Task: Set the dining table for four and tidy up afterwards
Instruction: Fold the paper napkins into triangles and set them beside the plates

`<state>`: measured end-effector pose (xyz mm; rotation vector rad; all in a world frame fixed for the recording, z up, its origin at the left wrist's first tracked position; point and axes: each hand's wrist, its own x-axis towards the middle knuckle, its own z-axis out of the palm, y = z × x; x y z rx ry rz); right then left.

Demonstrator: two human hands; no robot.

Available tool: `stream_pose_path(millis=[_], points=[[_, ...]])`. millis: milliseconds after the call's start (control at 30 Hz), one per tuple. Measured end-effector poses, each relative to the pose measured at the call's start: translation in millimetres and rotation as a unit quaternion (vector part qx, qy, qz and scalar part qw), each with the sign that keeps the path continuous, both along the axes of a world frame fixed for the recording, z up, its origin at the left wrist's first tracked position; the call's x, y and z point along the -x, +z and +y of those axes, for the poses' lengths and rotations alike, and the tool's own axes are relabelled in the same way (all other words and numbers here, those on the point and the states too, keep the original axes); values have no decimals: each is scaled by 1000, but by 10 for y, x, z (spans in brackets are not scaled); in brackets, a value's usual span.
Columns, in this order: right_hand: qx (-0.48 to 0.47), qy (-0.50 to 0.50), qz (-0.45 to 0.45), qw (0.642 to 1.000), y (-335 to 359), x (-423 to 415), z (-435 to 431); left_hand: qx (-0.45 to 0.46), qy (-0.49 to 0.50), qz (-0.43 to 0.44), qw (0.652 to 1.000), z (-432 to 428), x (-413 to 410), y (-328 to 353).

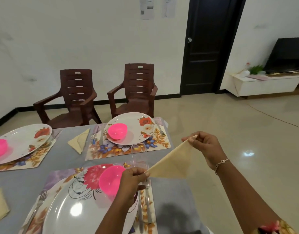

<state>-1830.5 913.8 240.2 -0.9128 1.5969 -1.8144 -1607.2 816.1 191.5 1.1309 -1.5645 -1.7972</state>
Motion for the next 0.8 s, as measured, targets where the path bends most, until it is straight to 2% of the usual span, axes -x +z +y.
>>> stream_pose_path(millis=[33,133,233,300,433,533,633,800], points=[[-2,7,13,1000,48,-4,-29,10,-5,-17,1000,13,7,-30],[-12,38,63,997,196,-6,-100,115,-17,-46,992,31,50,-55],[-43,70,151,985,314,-11,-151,190,-39,-3,981,52,179,147],[-60,90,197,974,381,-35,-174,202,-67,22,977,51,319,288],[-80,115,223,965,480,-67,-204,172,-116,71,976,28,523,391],[-87,125,193,969,537,-75,-223,122,-144,107,976,38,575,369],[-107,116,163,974,540,-71,-270,82,-148,105,980,75,591,321],[-143,94,31,985,391,-25,-221,-22,-85,132,987,95,614,288]])
